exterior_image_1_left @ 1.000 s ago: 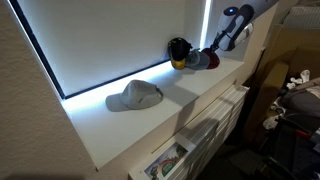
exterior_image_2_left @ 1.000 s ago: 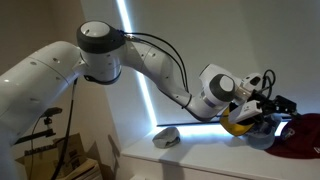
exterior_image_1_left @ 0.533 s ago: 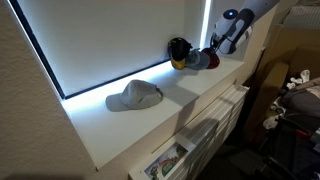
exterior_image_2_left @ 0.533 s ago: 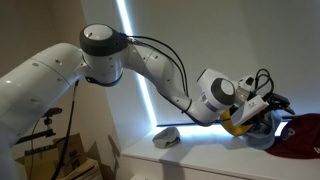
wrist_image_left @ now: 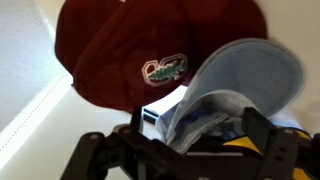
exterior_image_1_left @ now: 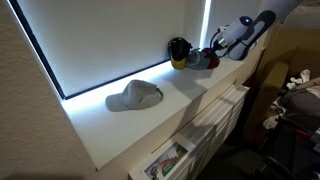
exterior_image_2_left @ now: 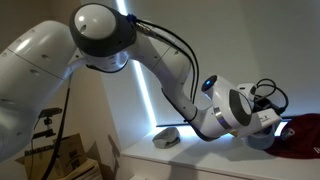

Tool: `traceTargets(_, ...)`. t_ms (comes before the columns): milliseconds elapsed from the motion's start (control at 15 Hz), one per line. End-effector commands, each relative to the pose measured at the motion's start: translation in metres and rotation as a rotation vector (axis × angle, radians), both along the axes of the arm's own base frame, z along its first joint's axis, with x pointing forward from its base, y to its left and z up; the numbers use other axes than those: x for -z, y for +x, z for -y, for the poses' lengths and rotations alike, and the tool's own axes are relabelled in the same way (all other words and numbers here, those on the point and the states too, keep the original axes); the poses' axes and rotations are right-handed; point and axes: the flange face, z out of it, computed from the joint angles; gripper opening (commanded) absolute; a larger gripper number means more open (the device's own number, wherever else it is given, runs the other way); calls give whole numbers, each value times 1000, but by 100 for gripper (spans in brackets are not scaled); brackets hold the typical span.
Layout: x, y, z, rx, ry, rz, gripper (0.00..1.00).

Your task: Move the grey cap and the black and yellow cap away from the red cap on the window sill

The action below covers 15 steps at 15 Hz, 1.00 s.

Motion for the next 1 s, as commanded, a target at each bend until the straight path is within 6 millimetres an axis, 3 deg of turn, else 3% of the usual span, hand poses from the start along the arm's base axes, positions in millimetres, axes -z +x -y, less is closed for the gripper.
traceTargets(0, 5, -6, 0, -17, 26, 4, 100)
traceTargets(200, 6, -13, 2, -23, 45, 14, 100)
traceTargets(533, 7, 58, -1, 27, 94, -75, 100)
traceTargets(600, 3, 32, -12, 4, 79, -61, 100)
traceTargets(733, 2, 54, -13, 21, 94, -75, 100)
traceTargets(933, 6, 58, -10, 29, 98, -71, 100)
